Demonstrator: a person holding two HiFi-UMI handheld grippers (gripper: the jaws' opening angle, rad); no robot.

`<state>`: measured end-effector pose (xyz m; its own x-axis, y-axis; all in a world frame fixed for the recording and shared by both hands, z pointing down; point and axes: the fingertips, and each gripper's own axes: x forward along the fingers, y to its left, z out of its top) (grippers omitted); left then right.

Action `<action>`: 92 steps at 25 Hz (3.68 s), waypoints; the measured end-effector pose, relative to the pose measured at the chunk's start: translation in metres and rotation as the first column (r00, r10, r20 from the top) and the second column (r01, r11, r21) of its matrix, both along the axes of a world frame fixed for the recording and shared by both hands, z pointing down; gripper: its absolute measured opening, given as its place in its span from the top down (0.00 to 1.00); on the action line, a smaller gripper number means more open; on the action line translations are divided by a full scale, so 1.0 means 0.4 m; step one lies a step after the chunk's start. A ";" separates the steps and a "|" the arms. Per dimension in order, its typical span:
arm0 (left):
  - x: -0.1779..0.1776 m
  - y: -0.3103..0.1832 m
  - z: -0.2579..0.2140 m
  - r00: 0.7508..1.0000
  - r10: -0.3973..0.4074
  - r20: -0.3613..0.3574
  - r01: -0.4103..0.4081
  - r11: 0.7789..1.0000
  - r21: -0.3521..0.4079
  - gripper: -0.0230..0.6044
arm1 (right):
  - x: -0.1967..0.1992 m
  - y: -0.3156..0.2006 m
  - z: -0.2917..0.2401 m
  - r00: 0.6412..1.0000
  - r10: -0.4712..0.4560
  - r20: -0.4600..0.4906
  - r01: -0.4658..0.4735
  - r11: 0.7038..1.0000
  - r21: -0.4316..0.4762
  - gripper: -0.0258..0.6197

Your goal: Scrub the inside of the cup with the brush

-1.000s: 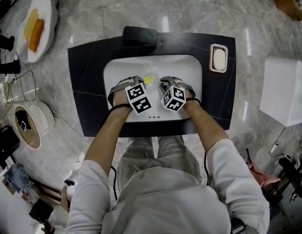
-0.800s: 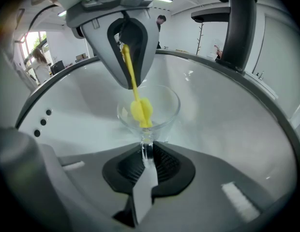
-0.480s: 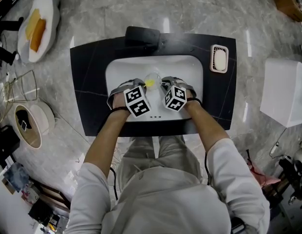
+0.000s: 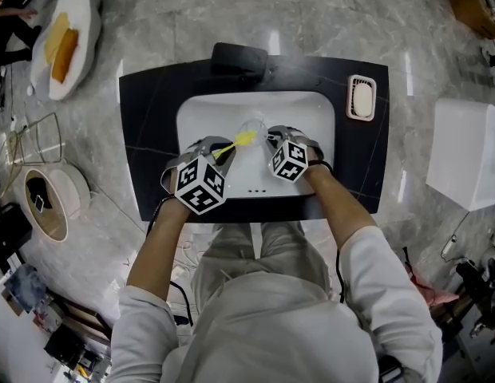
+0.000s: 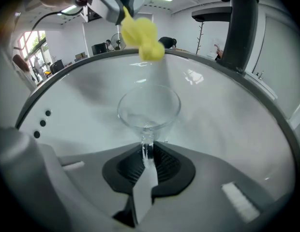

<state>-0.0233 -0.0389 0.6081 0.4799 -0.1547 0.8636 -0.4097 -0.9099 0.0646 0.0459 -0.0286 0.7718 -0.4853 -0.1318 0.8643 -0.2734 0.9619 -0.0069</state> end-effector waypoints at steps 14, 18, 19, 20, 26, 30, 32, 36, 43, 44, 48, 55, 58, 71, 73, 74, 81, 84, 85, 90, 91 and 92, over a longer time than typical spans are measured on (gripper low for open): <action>-0.079 0.012 -0.281 0.938 -0.146 -0.315 0.182 0.979 0.089 0.90 | 0.001 0.000 0.002 1.000 -0.006 -0.014 0.006 1.000 -0.004 0.91; -0.103 0.014 -0.289 0.922 -0.182 -0.341 0.224 0.971 0.086 0.90 | 0.000 -0.001 0.001 1.000 -0.006 -0.017 0.006 1.000 -0.005 0.91; -0.105 0.016 -0.290 0.921 -0.184 -0.344 0.225 0.971 0.085 0.90 | 0.000 -0.001 0.000 1.000 -0.007 -0.016 0.007 1.000 -0.006 0.91; -0.106 0.018 -0.290 0.920 -0.184 -0.346 0.225 0.971 0.084 0.90 | 0.000 0.000 -0.001 1.000 -0.008 -0.015 0.008 1.000 -0.007 0.91; -0.115 0.017 -0.297 0.917 -0.186 -0.352 0.230 0.969 0.088 0.90 | -0.002 0.004 -0.002 1.000 -0.013 -0.016 0.013 0.999 -0.035 0.85; -0.122 0.021 -0.305 0.915 -0.187 -0.358 0.233 0.968 0.092 0.90 | -0.007 0.004 -0.011 1.000 0.003 -0.012 -0.004 0.997 -0.073 0.64; -0.123 0.021 -0.307 0.914 -0.187 -0.361 0.235 0.968 0.092 0.90 | -0.007 0.003 -0.018 1.000 0.000 -0.008 -0.001 0.996 -0.085 0.57; -0.125 0.020 -0.309 0.911 -0.191 -0.366 0.241 0.966 0.095 0.90 | -0.001 0.003 -0.033 1.000 -0.002 -0.004 0.001 0.995 -0.096 0.53; -0.133 0.017 -0.322 0.908 -0.198 -0.370 0.250 0.963 0.099 0.90 | 0.018 0.002 -0.081 1.000 0.006 0.026 -0.004 0.996 -0.090 0.49; -0.135 0.019 -0.323 0.907 -0.199 -0.371 0.252 0.963 0.100 0.90 | 0.020 0.003 -0.087 1.000 0.007 0.028 -0.004 0.996 -0.091 0.47; -0.134 0.025 -0.328 0.905 -0.199 -0.375 0.253 0.962 0.102 0.90 | 0.028 0.012 -0.089 1.000 0.001 0.021 0.001 0.995 -0.103 0.44; -0.140 0.029 -0.333 0.904 -0.202 -0.377 0.259 0.960 0.108 0.90 | 0.032 0.000 -0.158 0.997 0.007 0.078 -0.004 0.999 -0.043 0.44; -0.145 0.030 -0.336 0.903 -0.207 -0.377 0.266 0.958 0.111 0.90 | 0.042 -0.007 -0.225 0.991 0.026 0.129 -0.024 1.000 -0.013 0.44; -0.147 0.033 -0.382 0.894 -0.215 -0.394 0.284 0.950 0.127 0.90 | 0.109 0.001 -0.682 0.921 0.058 0.384 -0.136 0.974 0.179 0.46; -0.147 0.035 -0.393 0.890 -0.215 -0.402 0.288 0.949 0.131 0.90 | 0.114 0.003 -0.737 0.914 0.057 0.403 -0.150 0.967 0.204 0.46; -0.147 0.036 -0.398 0.888 -0.216 -0.407 0.291 0.947 0.133 0.90 | 0.115 0.003 -0.763 0.911 0.060 0.407 -0.159 0.964 0.214 0.47; -0.151 0.041 -0.453 0.868 -0.227 -0.441 0.320 0.936 0.147 0.90 | 0.120 0.013 -0.892 0.884 0.075 0.462 -0.216 0.941 0.260 0.53; -0.152 0.045 -0.479 0.863 -0.228 -0.450 0.327 0.932 0.156 0.90 | 0.125 0.007 -0.932 0.873 0.083 0.480 -0.247 0.925 0.289 0.60; -0.154 0.047 -0.486 0.862 -0.229 -0.453 0.330 0.931 0.159 0.90 | 0.127 0.004 -0.943 0.872 0.088 0.481 -0.257 0.920 0.297 0.64; -0.170 0.059 -0.502 0.856 -0.235 -0.460 0.342 0.925 0.164 0.90 | 0.130 -0.003 -0.975 0.855 0.115 0.505 -0.307 0.898 0.316 0.81; -0.171 0.063 -0.505 0.855 -0.238 -0.461 0.345 0.924 0.164 0.90 | 0.134 -0.002 -0.978 0.853 0.118 0.509 -0.316 0.893 0.321 0.87; -0.171 0.066 -0.509 0.853 -0.242 -0.462 0.350 0.922 0.163 0.90 | 0.138 0.001 -0.980 0.851 0.122 0.512 -0.322 0.889 0.324 0.92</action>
